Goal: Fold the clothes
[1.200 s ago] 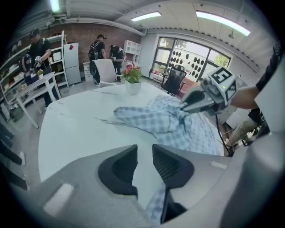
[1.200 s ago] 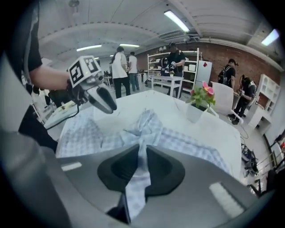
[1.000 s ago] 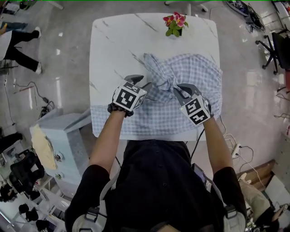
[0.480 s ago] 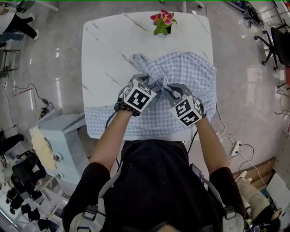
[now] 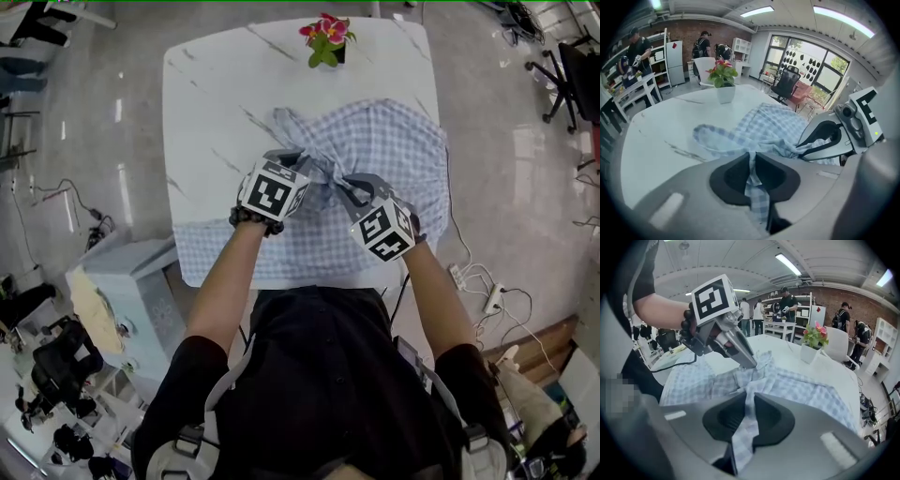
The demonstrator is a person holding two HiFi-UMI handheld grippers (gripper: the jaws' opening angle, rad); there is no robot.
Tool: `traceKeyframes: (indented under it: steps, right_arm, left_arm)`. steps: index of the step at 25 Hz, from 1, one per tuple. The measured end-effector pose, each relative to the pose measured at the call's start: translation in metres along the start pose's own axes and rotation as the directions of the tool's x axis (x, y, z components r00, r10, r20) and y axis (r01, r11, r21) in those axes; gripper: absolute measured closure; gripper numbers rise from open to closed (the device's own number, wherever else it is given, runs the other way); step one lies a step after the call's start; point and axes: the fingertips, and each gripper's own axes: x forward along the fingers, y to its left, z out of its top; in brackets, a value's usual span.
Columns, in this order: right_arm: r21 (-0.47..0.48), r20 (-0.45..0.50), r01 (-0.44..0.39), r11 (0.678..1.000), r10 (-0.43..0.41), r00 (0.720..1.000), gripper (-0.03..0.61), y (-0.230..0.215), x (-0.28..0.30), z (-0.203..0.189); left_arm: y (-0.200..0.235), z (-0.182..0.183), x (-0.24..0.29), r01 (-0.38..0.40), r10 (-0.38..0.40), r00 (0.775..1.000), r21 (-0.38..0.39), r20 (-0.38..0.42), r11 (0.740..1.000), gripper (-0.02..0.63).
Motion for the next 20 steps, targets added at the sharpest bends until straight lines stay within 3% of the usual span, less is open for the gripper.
traceKeyframes:
  steps: [5,10,14,20]
  right_arm:
    - [0.045,0.024,0.017,0.999,-0.018,1.0,0.469,0.005,-0.001,0.013]
    - [0.088,0.043,0.024,0.996,-0.028,0.999,0.382,0.01,0.005,0.036]
    - [0.098,0.04,0.025,0.995,-0.029,0.999,0.37,0.024,0.015,0.055]
    - [0.09,0.016,0.059,0.994,-0.061,0.998,0.367,0.045,0.031,0.078]
  left_arm:
    - [0.017,0.001,-0.027,-0.056,0.054,0.997,0.032,0.056,0.998,0.574]
    - [0.061,-0.007,-0.074,-0.103,0.106,0.985,-0.029,0.134,0.994,0.578]
    - [0.111,-0.03,-0.109,-0.134,0.146,0.975,-0.081,0.168,0.988,0.582]
    - [0.157,-0.058,-0.143,-0.085,0.113,0.971,-0.143,0.209,0.986,0.586]
